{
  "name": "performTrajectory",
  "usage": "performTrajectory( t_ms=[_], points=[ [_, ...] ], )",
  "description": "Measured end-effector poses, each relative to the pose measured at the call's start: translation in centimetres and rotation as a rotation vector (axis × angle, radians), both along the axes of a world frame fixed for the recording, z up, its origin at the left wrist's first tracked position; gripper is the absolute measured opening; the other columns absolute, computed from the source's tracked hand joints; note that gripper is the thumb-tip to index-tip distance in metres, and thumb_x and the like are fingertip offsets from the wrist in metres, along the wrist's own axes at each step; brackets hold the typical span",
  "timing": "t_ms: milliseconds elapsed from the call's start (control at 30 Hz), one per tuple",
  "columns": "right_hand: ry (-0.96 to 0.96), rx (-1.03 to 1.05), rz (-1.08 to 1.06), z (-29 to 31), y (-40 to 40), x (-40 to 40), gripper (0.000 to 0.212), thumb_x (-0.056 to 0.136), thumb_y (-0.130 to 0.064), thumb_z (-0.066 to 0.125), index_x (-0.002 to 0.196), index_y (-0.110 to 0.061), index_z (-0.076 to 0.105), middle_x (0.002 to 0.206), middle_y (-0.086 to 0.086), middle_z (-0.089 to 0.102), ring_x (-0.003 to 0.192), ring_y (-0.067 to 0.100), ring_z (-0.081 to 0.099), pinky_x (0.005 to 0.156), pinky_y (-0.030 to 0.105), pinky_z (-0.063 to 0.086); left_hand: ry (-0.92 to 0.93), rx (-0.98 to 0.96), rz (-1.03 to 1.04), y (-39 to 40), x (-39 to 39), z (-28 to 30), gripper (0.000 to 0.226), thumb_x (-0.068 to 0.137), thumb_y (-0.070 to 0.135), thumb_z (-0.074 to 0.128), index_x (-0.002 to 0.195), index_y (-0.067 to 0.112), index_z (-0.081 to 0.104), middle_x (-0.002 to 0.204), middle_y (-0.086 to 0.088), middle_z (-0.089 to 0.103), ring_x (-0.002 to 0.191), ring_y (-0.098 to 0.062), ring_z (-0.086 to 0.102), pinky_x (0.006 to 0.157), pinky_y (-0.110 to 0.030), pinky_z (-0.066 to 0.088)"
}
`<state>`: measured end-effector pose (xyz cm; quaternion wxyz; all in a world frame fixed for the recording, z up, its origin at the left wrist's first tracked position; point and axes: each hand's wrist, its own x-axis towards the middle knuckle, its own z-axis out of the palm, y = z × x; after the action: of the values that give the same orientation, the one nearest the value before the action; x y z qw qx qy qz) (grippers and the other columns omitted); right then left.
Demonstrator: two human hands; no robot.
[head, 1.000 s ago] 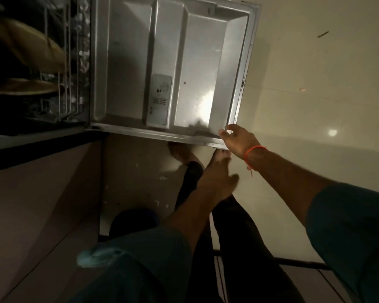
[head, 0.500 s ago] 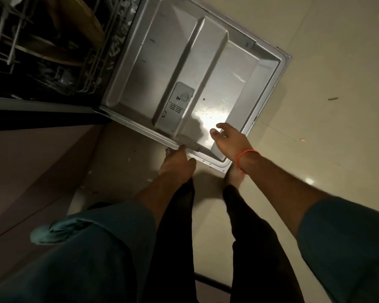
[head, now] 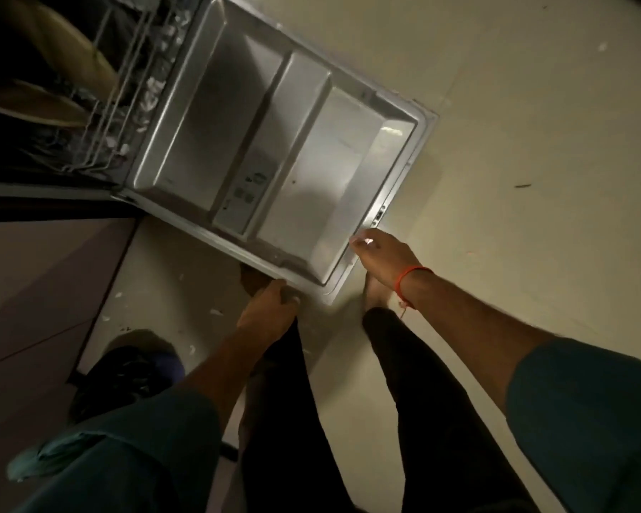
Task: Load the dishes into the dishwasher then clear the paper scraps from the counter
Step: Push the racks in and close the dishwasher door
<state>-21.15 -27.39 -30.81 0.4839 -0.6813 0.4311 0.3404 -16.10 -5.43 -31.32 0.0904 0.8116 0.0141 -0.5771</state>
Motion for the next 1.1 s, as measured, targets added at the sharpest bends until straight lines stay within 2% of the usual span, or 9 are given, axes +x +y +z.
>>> performTrajectory(
  t_ms=[167, 300, 433, 533, 667, 800, 867, 967, 1100],
  points=[
    [0.040, -0.063, 0.012, -0.1, -6.3, -3.2, 0.041, 0.100, -0.045, 0.048, 0.135, -0.025, 0.060, 0.137, 0.004, 0.061, 0.125, 0.024, 0.056, 0.088, 0.024, 0.035, 0.011, -0.081, 0.085, -5.8, -3.5, 1.1, 0.049, 0.101, 0.031, 0.057, 0.147, 0.017, 0.048, 0.144, -0.011, 0.057, 0.131, -0.031, 0.054, 0.111, -0.039, 0.043],
    [0.075, -0.092, 0.050, -1.3, -7.6, -4.0, 0.042, 0.100, -0.046, 0.047, 0.133, -0.024, 0.060, 0.137, 0.004, 0.061, 0.124, 0.026, 0.055, 0.088, 0.027, 0.036, 0.009, -0.213, 0.131, -10.1, -5.8, 2.2, 0.054, 0.104, 0.035, 0.054, 0.154, 0.022, 0.039, 0.156, -0.008, 0.045, 0.140, -0.026, 0.046, 0.116, -0.043, 0.040],
    [0.066, -0.059, 0.156, -2.2, -5.9, -3.4, 0.042, 0.100, -0.045, 0.047, 0.135, -0.024, 0.059, 0.132, 0.006, 0.063, 0.105, 0.021, 0.056, 0.083, 0.026, 0.036, -0.016, -0.303, 0.200, -11.8, -7.0, 2.1, 0.053, 0.105, 0.034, 0.050, 0.155, 0.024, 0.036, 0.151, -0.009, 0.047, 0.134, -0.023, 0.049, 0.096, -0.028, 0.039],
    [0.063, -0.047, 0.259, -2.5, -4.4, -2.6, 0.043, 0.100, -0.047, 0.048, 0.135, -0.025, 0.058, 0.130, 0.006, 0.064, 0.107, 0.021, 0.056, 0.085, 0.026, 0.037, 0.001, -0.286, 0.313, -10.6, -6.6, 1.8, 0.055, 0.104, 0.035, 0.051, 0.156, 0.025, 0.035, 0.153, -0.008, 0.048, 0.135, -0.024, 0.050, 0.097, -0.027, 0.039],
    [0.055, -0.050, 0.383, -1.9, -3.0, -1.3, 0.042, 0.101, -0.045, 0.048, 0.135, -0.022, 0.058, 0.133, 0.006, 0.063, 0.121, 0.026, 0.057, 0.087, 0.024, 0.035, -0.013, -0.224, 0.445, -7.4, -5.8, 2.3, 0.053, 0.103, 0.032, 0.053, 0.153, 0.021, 0.039, 0.149, -0.010, 0.050, 0.133, -0.029, 0.052, 0.111, -0.046, 0.044],
    [0.034, -0.055, 0.404, -1.4, -2.4, 0.1, 0.033, 0.102, -0.041, 0.051, 0.127, -0.022, 0.062, 0.130, 0.007, 0.063, 0.115, 0.025, 0.058, 0.086, 0.024, 0.036, -0.038, -0.191, 0.496, -5.1, -6.9, 1.8, 0.050, 0.103, 0.033, 0.054, 0.149, 0.021, 0.044, 0.142, -0.013, 0.058, 0.129, -0.030, 0.055, 0.109, -0.038, 0.044],
    [0.013, -0.064, 0.395, -1.0, -2.6, 1.0, 0.033, 0.103, -0.037, 0.051, 0.129, -0.021, 0.062, 0.131, 0.006, 0.063, 0.124, 0.026, 0.056, 0.088, 0.022, 0.033, -0.017, -0.162, 0.535, -5.0, -7.9, 1.5, 0.051, 0.102, 0.034, 0.054, 0.150, 0.021, 0.044, 0.142, -0.013, 0.058, 0.131, -0.031, 0.054, 0.110, -0.036, 0.042],
    [0.034, -0.071, 0.497, -1.2, -3.4, 1.5, 0.035, 0.106, -0.031, 0.047, 0.135, -0.016, 0.059, 0.116, -0.010, 0.057, 0.133, 0.021, 0.046, 0.089, 0.022, 0.028, 0.015, -0.103, 0.612, -5.3, -9.4, 1.2, 0.049, 0.101, 0.034, 0.056, 0.148, 0.021, 0.047, 0.142, -0.007, 0.059, 0.133, -0.029, 0.054, 0.108, -0.033, 0.042],
    [0.103, 0.041, 0.657, -2.7, -5.4, 2.1, 0.044, 0.104, -0.042, 0.046, 0.139, -0.018, 0.056, 0.142, 0.004, 0.057, 0.135, 0.027, 0.050, 0.104, 0.026, 0.034, 0.028, -0.017, 0.796, -6.9, -9.6, 0.5, 0.041, 0.102, 0.031, 0.056, 0.139, 0.015, 0.053, 0.131, -0.008, 0.063, 0.123, -0.030, 0.059, 0.104, -0.036, 0.046]
  ],
)
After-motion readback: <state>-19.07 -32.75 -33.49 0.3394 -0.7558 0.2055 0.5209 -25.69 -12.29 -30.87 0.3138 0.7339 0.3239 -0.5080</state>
